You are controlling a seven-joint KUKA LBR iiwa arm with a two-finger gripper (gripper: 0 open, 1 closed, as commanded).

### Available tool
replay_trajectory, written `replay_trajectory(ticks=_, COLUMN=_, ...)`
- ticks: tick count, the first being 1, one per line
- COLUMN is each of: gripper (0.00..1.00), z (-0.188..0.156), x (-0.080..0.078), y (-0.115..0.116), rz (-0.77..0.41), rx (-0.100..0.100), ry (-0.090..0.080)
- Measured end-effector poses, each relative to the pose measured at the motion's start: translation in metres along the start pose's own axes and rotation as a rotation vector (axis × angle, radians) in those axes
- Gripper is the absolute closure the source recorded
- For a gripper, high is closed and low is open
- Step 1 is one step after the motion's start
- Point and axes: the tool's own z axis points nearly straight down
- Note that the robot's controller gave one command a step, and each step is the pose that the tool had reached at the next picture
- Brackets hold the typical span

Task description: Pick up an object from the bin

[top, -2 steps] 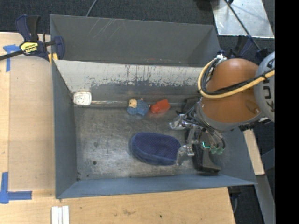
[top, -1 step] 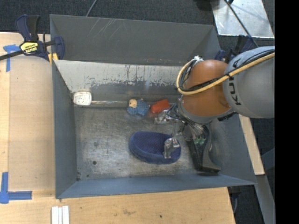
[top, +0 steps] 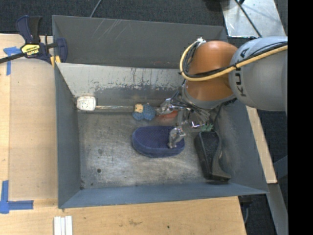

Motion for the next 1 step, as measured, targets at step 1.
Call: replay_trajectory(ticks=1, gripper=0.0, z=0.0009, x=0.0013, y=-0.0082, rz=0.088, rx=-0.002, ry=0.0)
